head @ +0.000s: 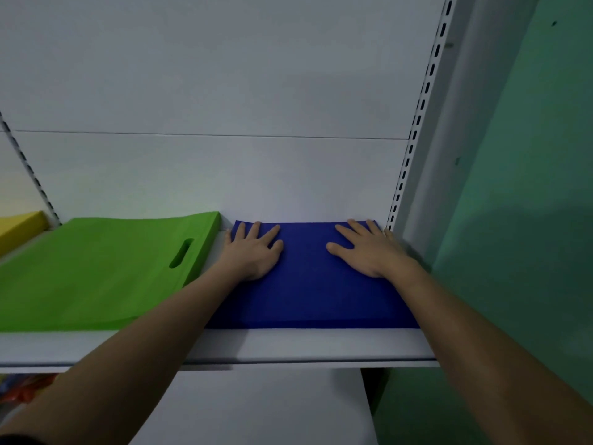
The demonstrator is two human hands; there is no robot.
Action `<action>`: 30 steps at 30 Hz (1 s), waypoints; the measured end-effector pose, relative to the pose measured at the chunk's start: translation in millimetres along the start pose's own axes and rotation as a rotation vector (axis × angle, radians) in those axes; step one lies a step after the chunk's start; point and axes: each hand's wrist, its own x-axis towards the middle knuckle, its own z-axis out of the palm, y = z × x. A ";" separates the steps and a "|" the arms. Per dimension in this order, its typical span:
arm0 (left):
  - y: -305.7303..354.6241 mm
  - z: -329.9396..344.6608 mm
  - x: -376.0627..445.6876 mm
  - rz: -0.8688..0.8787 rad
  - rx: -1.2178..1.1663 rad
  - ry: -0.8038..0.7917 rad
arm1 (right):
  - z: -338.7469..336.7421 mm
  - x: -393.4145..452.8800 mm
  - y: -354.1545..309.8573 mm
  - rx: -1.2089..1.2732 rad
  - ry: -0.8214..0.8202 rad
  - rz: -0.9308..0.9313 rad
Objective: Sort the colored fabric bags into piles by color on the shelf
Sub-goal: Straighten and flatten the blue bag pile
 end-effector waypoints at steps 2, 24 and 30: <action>0.9 -0.8 0.2 -0.007 0.009 -0.008 | -1.5 0.3 -0.6 -0.001 -0.002 0.003; 1.5 0.3 -40.0 0.018 -0.029 0.002 | -18.8 -24.8 -89.4 0.012 0.113 -0.202; -0.2 -0.6 -41.4 0.044 0.015 -0.028 | 17.9 -29.2 -115.9 0.150 -0.003 -0.202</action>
